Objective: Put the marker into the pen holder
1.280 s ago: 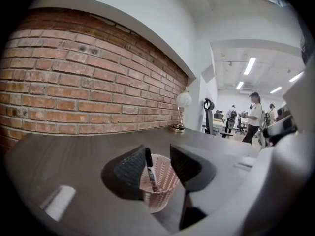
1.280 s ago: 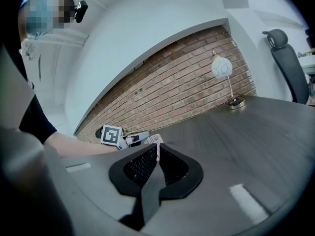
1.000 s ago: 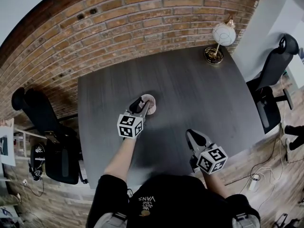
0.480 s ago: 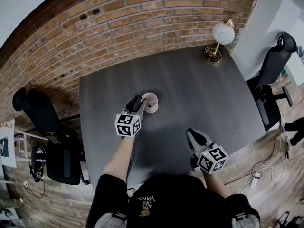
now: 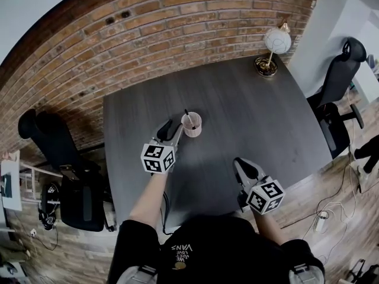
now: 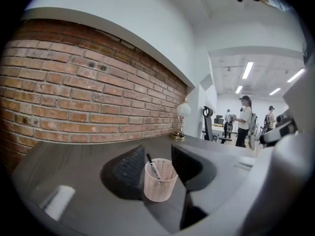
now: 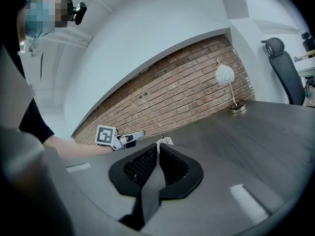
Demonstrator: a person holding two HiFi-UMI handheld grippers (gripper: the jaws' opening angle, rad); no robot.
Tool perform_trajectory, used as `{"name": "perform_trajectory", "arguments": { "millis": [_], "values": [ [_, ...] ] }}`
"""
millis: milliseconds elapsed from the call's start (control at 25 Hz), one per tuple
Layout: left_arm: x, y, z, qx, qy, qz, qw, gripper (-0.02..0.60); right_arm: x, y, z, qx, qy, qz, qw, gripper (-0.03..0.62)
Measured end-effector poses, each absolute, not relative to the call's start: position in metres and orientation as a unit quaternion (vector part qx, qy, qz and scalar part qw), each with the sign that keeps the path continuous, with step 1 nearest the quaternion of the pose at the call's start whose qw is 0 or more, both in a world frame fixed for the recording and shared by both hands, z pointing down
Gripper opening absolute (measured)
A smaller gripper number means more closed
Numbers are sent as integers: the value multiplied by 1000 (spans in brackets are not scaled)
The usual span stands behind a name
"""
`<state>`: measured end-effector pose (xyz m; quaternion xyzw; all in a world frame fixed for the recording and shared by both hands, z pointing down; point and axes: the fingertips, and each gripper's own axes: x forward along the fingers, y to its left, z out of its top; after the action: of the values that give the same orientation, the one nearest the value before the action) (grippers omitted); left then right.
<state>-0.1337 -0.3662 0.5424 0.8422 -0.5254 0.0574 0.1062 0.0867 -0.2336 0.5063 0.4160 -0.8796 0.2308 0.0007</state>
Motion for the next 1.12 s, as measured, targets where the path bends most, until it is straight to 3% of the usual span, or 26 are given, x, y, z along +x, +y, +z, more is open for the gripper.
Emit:
{"name": "perform_trajectory", "arguments": {
  "millis": [360,800,1120],
  "values": [
    [-144,-315,511,856,-507,22,95,177,62,-208,494,423,-880,215,-13,-3],
    [-156,-227,466,879,-473,-22,59,65,34,-169,485,439,-877,193,-26,-3],
    [-160,-177,466,890,-452,-23,48,54,16,-144,487,446,-875,187,-28,-3]
  ]
}}
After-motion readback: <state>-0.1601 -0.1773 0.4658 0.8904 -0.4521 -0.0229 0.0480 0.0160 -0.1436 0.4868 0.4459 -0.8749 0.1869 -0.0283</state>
